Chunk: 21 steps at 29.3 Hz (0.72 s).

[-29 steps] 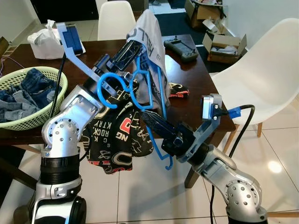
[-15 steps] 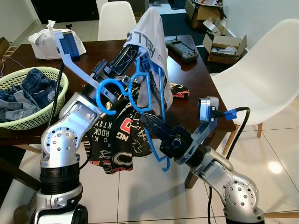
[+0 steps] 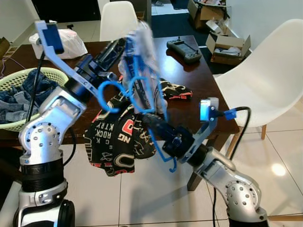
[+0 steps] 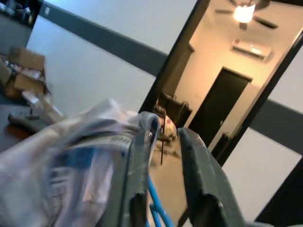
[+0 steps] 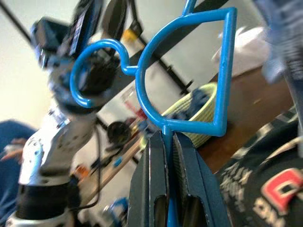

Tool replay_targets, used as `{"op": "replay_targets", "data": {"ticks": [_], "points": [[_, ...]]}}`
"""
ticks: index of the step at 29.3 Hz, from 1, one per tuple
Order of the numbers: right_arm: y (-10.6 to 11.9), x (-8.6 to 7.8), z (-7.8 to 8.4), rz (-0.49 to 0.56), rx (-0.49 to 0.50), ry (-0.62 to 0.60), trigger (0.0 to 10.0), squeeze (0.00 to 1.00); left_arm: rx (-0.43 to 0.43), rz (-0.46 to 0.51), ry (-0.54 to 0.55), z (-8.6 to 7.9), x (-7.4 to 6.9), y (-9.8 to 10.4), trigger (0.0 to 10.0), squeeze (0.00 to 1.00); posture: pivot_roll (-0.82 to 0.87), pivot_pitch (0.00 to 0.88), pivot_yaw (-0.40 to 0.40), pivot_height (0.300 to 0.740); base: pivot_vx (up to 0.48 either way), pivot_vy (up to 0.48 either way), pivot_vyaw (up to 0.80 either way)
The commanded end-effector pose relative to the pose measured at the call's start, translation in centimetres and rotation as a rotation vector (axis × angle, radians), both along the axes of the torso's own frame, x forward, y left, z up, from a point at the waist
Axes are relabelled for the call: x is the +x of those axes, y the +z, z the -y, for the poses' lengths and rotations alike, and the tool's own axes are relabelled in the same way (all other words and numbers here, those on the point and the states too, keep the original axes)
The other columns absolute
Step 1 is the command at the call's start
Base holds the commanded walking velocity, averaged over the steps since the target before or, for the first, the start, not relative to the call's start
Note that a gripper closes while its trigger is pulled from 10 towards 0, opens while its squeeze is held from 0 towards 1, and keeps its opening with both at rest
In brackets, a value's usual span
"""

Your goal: Hang hanger

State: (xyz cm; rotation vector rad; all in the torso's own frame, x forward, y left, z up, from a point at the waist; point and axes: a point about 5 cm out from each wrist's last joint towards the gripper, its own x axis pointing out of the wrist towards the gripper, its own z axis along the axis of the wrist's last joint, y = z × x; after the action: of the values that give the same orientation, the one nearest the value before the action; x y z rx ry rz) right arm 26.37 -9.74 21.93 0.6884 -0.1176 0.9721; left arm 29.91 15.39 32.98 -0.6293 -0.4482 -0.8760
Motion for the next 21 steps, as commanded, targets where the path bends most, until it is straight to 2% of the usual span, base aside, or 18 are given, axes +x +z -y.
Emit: {"op": "replay_targets", "data": {"ticks": [1,11,19,20,21], "points": [[0.2,0.2,0.0,0.009,0.006,-0.016,0.0,0.00,0.000,0.061,-0.071,-0.2,-1.4,1.0,10.0,1.00,0.08,0.166,0.069,0.740,0.000,0.000,0.00],[0.3,0.4,0.0,0.010,0.035,-0.030,0.0,0.00,-0.055,0.123,-0.203,0.1,-3.4,1.2,10.0,1.00,0.09,0.160,0.069,0.740,0.000,0.000,0.00],[0.7,0.2,0.2,0.024,0.087,-0.018,0.0,0.00,-0.057,0.111,-0.139,-0.8,-2.9,1.3,10.0,1.00,0.09,0.157,0.069,0.740,0.000,0.000,0.00],[0.8,0.1,0.3,0.029,0.101,-0.012,0.0,0.00,-0.053,0.099,-0.110,-1.0,-2.6,1.1,10.0,0.93,0.09,0.156,0.070,0.740,0.000,0.000,0.00],[0.8,0.1,0.3,0.029,0.101,-0.012,0.0,0.00,-0.053,0.099,-0.110,-1.0,-2.6,1.1,10.0,0.93,0.09,0.156,0.070,0.740,0.000,0.000,0.00]]}}
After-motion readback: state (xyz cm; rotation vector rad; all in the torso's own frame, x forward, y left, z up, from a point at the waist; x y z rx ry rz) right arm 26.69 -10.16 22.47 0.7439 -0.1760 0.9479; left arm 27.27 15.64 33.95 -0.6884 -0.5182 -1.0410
